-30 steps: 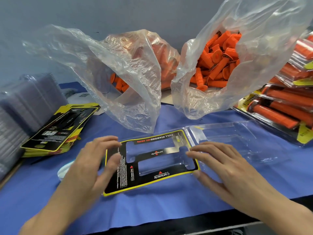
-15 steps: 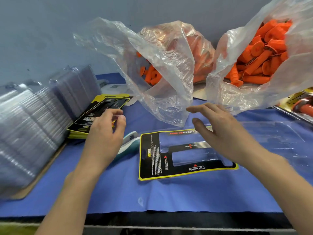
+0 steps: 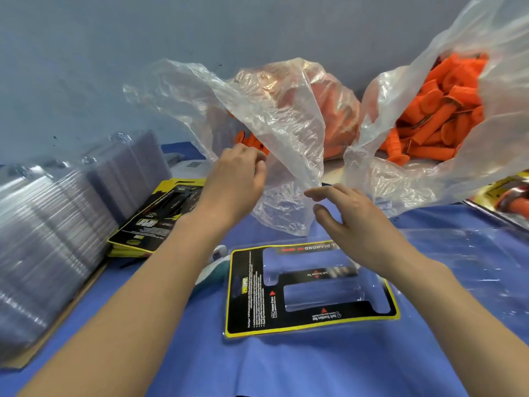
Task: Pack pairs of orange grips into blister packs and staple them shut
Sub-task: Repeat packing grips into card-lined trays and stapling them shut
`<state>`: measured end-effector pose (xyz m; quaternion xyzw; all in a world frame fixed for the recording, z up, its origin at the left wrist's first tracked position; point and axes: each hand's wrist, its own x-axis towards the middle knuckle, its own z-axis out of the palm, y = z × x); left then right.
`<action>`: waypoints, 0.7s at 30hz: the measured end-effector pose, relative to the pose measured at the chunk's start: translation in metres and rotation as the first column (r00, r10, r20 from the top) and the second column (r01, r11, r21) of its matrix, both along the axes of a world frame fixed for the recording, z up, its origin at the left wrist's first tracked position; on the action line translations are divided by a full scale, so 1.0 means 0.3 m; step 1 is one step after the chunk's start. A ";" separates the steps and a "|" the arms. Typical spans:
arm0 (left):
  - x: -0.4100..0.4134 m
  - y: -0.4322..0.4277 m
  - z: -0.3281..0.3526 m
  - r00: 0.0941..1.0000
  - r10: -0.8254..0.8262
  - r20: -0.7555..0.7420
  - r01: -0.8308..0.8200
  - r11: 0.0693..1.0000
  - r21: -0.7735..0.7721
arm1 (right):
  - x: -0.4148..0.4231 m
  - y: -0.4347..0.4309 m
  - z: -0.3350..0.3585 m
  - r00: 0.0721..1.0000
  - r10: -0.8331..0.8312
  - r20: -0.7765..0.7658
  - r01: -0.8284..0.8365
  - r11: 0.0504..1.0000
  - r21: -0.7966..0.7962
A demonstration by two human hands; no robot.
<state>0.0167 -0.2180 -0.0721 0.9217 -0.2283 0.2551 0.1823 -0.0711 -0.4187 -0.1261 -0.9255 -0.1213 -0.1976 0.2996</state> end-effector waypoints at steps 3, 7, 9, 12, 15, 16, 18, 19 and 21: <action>0.134 -0.081 0.006 0.975 0.116 -0.189 -0.081 0.979 0.185 | 0.021 -0.002 0.008 1.000 0.016 0.005 -0.016 1.000 0.012; 0.174 -0.172 0.008 0.941 0.191 -0.279 -0.145 0.973 0.178 | 0.053 -0.034 0.030 0.998 0.046 -0.035 -0.045 0.998 0.042; 0.124 -0.231 0.012 0.957 0.178 -0.231 -0.141 0.975 0.170 | 0.062 -0.072 0.045 0.997 0.054 -0.060 -0.048 0.994 0.096; 0.004 -0.341 0.026 0.939 -0.052 -0.340 0.056 0.998 0.001 | 0.060 -0.152 0.059 0.997 -0.005 -0.076 0.018 0.985 0.171; -0.065 -0.460 0.044 0.818 -0.385 -0.427 0.261 0.911 -0.320 | 0.049 -0.246 0.055 0.985 -0.123 -0.121 0.145 0.971 0.191; -0.067 -0.507 0.044 0.792 -0.442 -0.422 0.297 0.882 -0.366 | 0.045 -0.278 0.052 0.979 -0.154 -0.133 0.180 0.961 0.212; -0.036 -0.620 0.021 0.773 -0.484 -0.411 0.325 0.857 -0.400 | 0.035 -0.341 0.046 0.959 -0.236 -0.159 0.274 0.916 0.293; -0.010 -0.684 0.004 0.767 -0.485 -0.420 0.325 0.858 -0.398 | 0.030 -0.371 0.047 0.942 -0.283 -0.183 0.331 0.878 0.346; 0.050 -0.810 -0.030 0.769 -0.452 -0.452 0.323 0.885 -0.337 | 0.023 -0.427 0.046 0.905 -0.349 -0.242 0.422 0.808 0.412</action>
